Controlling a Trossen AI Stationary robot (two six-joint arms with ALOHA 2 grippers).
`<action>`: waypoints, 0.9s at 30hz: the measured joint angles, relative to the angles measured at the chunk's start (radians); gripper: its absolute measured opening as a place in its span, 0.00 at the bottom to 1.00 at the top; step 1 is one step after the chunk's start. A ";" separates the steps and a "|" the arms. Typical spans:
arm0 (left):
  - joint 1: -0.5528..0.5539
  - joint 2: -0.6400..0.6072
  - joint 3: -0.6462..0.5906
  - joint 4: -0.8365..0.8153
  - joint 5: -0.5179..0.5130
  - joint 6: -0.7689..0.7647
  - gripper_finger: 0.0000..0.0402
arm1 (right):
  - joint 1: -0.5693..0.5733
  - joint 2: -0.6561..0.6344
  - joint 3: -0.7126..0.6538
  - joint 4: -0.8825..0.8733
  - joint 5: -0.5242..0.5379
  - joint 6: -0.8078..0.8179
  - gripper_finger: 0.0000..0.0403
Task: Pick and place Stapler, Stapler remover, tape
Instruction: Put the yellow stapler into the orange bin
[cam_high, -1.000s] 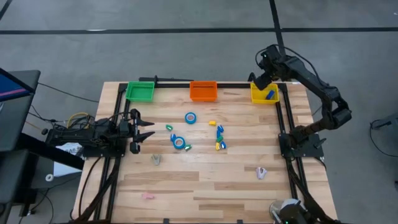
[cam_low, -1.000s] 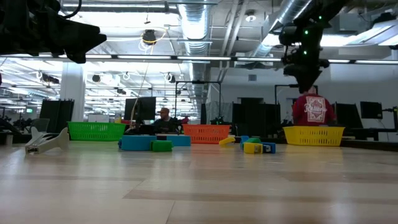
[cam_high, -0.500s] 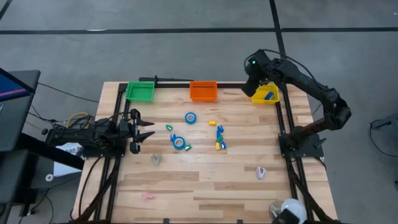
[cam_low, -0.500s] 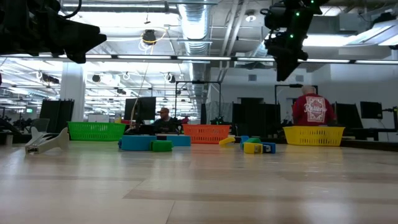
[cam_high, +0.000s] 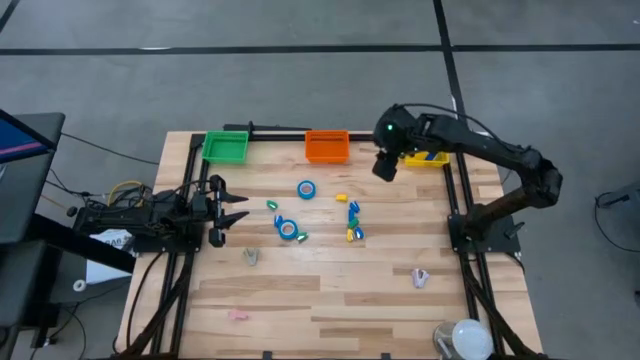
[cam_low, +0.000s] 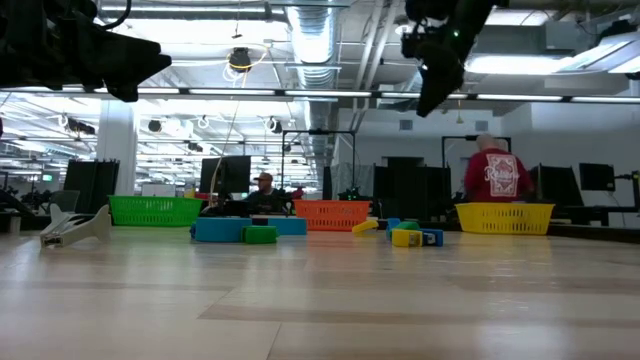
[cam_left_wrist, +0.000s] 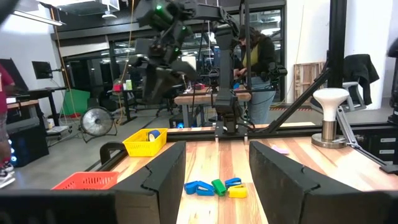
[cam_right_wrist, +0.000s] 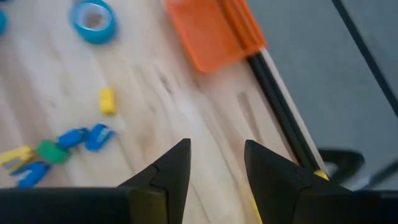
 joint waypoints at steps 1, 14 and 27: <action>0.000 0.000 0.000 0.000 0.000 0.000 0.42 | 0.020 0.000 0.000 0.013 0.000 0.000 0.36; 0.000 0.000 0.000 0.000 0.000 0.000 0.42 | 0.222 0.090 0.000 0.403 -0.031 0.060 0.39; 0.000 0.000 0.000 0.000 0.000 0.000 0.42 | 0.248 0.233 0.010 0.519 -0.101 0.060 0.44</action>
